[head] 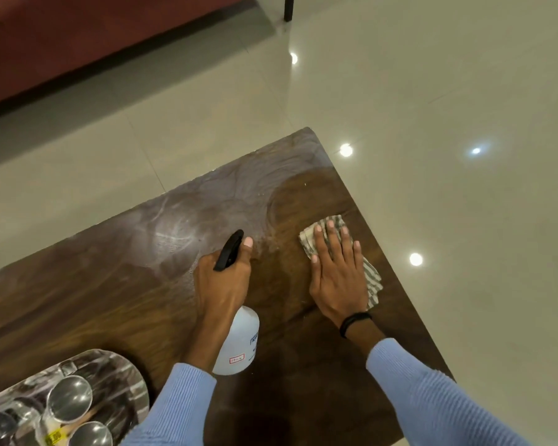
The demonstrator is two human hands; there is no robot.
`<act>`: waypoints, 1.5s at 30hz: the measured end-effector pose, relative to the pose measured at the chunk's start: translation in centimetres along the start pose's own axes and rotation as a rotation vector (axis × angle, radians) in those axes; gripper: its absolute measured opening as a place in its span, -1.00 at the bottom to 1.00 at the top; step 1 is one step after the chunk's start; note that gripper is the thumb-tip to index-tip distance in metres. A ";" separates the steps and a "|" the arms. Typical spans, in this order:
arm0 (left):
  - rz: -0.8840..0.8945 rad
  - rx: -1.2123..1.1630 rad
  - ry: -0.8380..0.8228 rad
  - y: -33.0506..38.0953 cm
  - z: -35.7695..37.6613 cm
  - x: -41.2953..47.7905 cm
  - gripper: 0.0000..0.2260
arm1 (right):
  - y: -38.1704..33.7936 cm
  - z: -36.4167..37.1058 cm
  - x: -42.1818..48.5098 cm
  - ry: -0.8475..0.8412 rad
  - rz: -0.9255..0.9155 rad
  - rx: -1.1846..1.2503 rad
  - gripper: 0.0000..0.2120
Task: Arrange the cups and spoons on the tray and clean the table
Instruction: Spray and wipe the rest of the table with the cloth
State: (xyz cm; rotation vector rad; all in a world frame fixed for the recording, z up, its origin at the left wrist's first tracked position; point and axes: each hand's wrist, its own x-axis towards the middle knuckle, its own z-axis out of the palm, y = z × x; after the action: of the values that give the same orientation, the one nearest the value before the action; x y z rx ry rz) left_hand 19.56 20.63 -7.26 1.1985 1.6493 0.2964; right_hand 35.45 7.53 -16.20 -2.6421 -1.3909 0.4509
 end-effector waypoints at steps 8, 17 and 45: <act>0.007 0.019 0.000 0.7 -0.2 0.3 -0.60 | -0.2 0.3 0.0 0.003 0.009 -0.033 -0.45; -0.032 -0.031 0.030 0.3 -1.2 0.9 -0.68 | -0.6 -0.2 0.9 0.008 0.055 -0.001 -0.46; -0.127 -0.111 0.200 -3.1 -6.1 0.3 -0.67 | -15.7 -0.1 16.7 0.046 -0.024 0.007 -0.38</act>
State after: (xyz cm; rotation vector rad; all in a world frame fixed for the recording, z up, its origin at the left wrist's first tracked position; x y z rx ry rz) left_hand 12.73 21.47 -6.86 1.0018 1.8481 0.4334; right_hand 32.12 30.20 -15.72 -2.6101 -1.4032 0.3893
